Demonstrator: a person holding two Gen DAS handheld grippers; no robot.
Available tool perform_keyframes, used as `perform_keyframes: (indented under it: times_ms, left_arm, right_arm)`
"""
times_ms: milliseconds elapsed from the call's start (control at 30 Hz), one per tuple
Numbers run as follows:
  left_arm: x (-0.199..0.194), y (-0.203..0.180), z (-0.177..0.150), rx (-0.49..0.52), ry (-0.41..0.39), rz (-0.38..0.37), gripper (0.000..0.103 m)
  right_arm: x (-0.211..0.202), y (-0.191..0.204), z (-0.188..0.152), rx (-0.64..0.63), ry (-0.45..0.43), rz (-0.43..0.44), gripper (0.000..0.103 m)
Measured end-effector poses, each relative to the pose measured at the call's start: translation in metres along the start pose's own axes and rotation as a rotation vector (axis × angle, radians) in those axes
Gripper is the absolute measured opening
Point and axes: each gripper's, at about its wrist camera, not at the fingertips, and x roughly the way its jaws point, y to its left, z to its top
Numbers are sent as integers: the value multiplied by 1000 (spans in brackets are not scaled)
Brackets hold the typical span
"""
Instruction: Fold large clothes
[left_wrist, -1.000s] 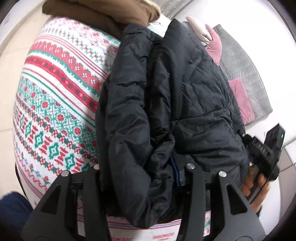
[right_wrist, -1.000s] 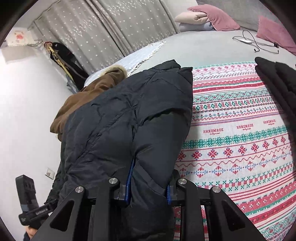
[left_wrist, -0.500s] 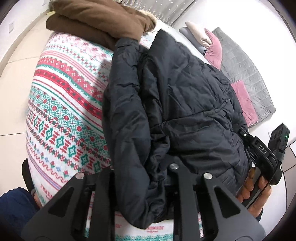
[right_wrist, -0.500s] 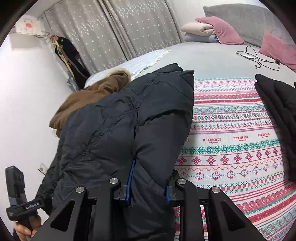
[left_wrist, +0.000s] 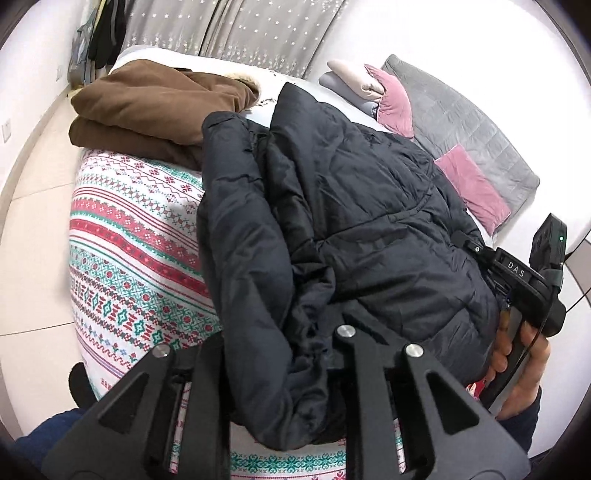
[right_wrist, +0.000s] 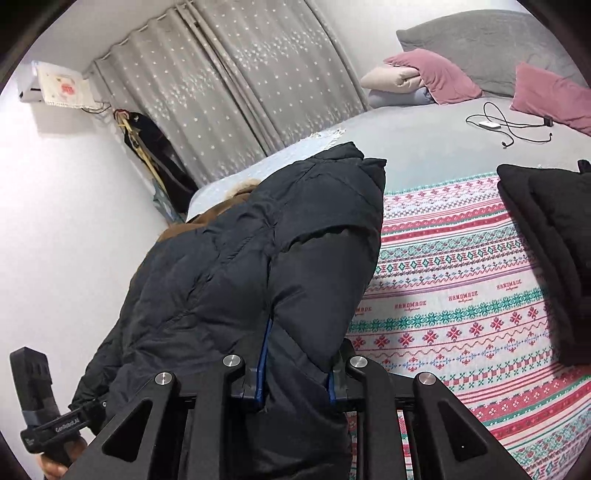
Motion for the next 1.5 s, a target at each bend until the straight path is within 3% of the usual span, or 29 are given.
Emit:
perform_keyframes:
  times_ms: [367, 700, 833, 933, 1233, 1400, 1500]
  left_arm:
    - [8, -16, 20, 65, 28, 20, 20]
    - [-7, -12, 60, 128, -16, 34, 20]
    - [-1, -8, 81, 144, 9, 42, 20]
    - [-4, -1, 107, 134, -4, 34, 20]
    - [-29, 46, 207, 124, -176, 78, 20]
    - [-34, 89, 268, 87, -272, 121, 20]
    - [-24, 119, 294, 55, -288, 150, 20]
  right_arm:
    - [8, -15, -1, 55, 25, -27, 22]
    - [21, 11, 23, 28, -5, -14, 21]
    - [32, 21, 38, 4, 5, -26, 20]
    - [44, 32, 59, -11, 8, -15, 20]
    - [115, 103, 147, -77, -46, 104, 20]
    - [182, 161, 207, -105, -38, 186, 20]
    - [225, 190, 230, -105, -22, 205, 20]
